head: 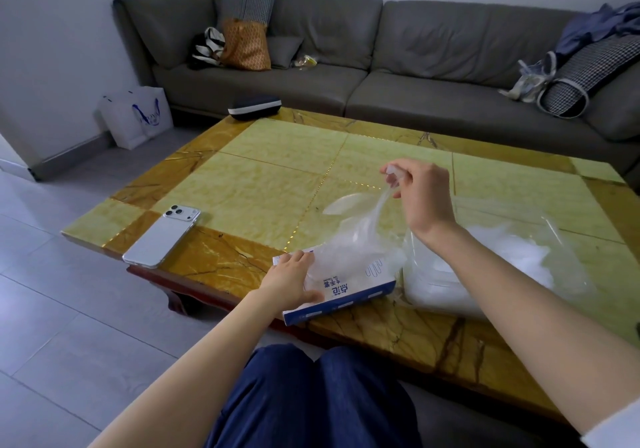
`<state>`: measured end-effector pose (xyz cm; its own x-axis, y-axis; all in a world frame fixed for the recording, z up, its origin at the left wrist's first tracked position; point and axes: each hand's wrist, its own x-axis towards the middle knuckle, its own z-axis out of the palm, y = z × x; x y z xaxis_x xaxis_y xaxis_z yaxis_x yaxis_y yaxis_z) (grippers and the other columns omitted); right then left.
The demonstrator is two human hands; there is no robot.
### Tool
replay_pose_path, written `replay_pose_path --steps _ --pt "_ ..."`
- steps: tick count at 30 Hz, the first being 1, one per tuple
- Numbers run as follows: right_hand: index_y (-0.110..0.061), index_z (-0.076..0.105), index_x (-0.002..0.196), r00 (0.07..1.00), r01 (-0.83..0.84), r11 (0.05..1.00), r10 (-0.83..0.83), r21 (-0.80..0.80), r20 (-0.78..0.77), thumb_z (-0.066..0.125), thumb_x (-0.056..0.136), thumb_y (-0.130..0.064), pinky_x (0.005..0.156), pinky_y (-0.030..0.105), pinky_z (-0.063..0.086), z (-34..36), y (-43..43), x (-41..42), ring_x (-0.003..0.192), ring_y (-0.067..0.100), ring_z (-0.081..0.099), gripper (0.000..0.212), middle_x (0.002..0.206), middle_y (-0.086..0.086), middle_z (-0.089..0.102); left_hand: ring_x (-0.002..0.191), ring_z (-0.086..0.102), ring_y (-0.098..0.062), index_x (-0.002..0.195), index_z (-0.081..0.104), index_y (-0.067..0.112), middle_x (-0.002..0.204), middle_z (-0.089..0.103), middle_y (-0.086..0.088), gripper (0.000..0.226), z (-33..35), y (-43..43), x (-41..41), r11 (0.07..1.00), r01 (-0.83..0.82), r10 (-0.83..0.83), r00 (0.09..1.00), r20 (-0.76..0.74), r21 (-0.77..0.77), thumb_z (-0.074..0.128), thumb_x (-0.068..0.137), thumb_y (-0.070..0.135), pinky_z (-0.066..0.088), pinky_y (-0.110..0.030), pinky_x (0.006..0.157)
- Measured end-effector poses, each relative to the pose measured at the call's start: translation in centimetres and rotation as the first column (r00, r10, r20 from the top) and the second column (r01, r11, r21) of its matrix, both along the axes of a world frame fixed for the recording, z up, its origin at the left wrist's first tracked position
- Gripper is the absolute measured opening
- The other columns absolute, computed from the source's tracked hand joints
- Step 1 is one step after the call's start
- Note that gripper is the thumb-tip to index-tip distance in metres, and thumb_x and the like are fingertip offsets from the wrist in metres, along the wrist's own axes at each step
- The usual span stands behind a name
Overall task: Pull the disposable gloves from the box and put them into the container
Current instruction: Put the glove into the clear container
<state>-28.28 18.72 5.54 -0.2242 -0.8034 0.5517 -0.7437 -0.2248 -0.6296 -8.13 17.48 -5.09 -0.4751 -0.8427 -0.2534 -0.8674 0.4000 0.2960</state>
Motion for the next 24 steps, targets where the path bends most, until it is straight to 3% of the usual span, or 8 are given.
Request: replay_pose_path --steps 5,8,11,14,16,18,22,24 --pt "-0.003 0.072 0.095 0.999 0.032 0.996 -0.028 -0.082 0.045 0.047 0.096 -0.004 0.059 0.02 0.055 2.7 0.2 -1.3 0.067 0.018 0.061 0.024 0.077 0.007 0.064 0.143 0.017 -0.023 0.15 0.013 0.015 0.155 0.02 -0.003 0.081 0.8 0.0 0.1 0.994 0.02 -0.017 1.0 -0.026 0.106 0.06 0.089 0.036 0.023 -0.038 0.114" --pt "-0.005 0.071 0.098 0.999 0.031 0.999 -0.03 -0.045 0.024 0.049 0.097 -0.006 0.06 0.021 0.056 2.7 0.9 -2.2 0.067 0.014 0.062 0.022 0.076 0.003 0.063 0.137 0.032 -0.023 0.149 0.019 0.014 0.153 0.027 -0.006 0.067 2.1 -0.6 0.1 0.995 -0.013 0.024 0.995 -0.101 0.102 0.055 0.093 0.02 0.031 -0.035 0.11" --pt "-0.004 0.07 0.099 0.999 0.042 0.999 -0.042 0.009 0.027 0.049 0.097 -0.008 0.061 0.023 0.057 2.1 1.6 -2.5 0.063 0.009 0.063 0.021 0.075 0.002 0.063 0.118 0.047 -0.017 0.136 0.038 0.013 0.138 0.045 -0.005 0.042 4.8 -0.6 -1.1 0.991 -0.134 0.116 0.928 -0.354 -0.028 0.047 0.095 0.012 0.04 -0.03 0.098" --pt "-0.002 0.068 0.099 0.997 0.013 0.999 -0.016 0.041 0.082 0.048 0.098 -0.009 0.054 0.014 0.054 2.2 2.2 -2.6 0.058 0.006 0.064 0.022 0.077 0.006 0.066 0.105 0.052 -0.01 0.129 0.045 0.017 0.122 0.053 0.003 0.041 7.4 0.8 -3.6 0.994 -0.11 0.1 0.793 -0.601 0.021 0.054 0.093 0.035 0.046 -0.029 0.091" --pt "-0.003 0.068 0.098 0.994 -0.01 0.999 0.004 0.052 0.111 0.048 0.098 -0.011 0.052 0.013 0.052 2.5 2.6 -2.8 0.054 0.008 0.065 0.022 0.08 0.006 0.067 0.105 0.051 -0.009 0.13 0.043 0.021 0.117 0.052 0.009 0.055 8.3 1.8 -5.2 0.997 -0.068 0.036 0.785 -0.618 -0.027 0.063 0.084 0.044 0.045 -0.03 0.091" --pt "-0.004 0.067 0.099 0.991 -0.024 0.998 0.015 0.062 0.13 0.048 0.098 -0.012 0.05 0.012 0.051 2.8 3.0 -3.1 0.053 0.007 0.065 0.02 0.075 0.007 0.067 0.102 0.051 -0.01 0.127 0.045 0.021 0.11 0.051 0.009 0.054 8.3 2.1 -6.3 0.991 -0.065 -0.013 0.815 -0.579 -0.114 0.07 0.081 0.034 0.044 -0.028 0.089" --pt "-0.002 0.067 0.092 0.984 0.047 0.995 -0.062 0.092 0.168 0.047 0.098 -0.01 0.046 0.012 0.049 3.1 4.1 -5.1 0.047 0.005 0.063 0.022 0.07 0.011 0.065 0.079 0.055 -0.013 0.094 0.061 0.013 0.081 0.058 0.007 0.009 8.6 1.9 -7.0 0.987 -0.082 -0.017 0.798 -0.602 -0.136 0.063 0.085 0.012 0.044 -0.019 0.069" --pt "0.0 0.067 0.089 0.976 0.104 0.985 -0.128 0.137 0.178 0.047 0.098 -0.009 0.046 0.012 0.049 2.9 4.7 -6.5 0.045 0.005 0.062 0.024 0.067 0.012 0.065 0.072 0.056 -0.007 0.09 0.064 0.012 0.077 0.06 0.009 0.005 9.0 1.9 -7.0 0.992 -0.07 -0.01 0.789 -0.615 -0.105 0.065 0.085 0.012 0.043 -0.012 0.064"
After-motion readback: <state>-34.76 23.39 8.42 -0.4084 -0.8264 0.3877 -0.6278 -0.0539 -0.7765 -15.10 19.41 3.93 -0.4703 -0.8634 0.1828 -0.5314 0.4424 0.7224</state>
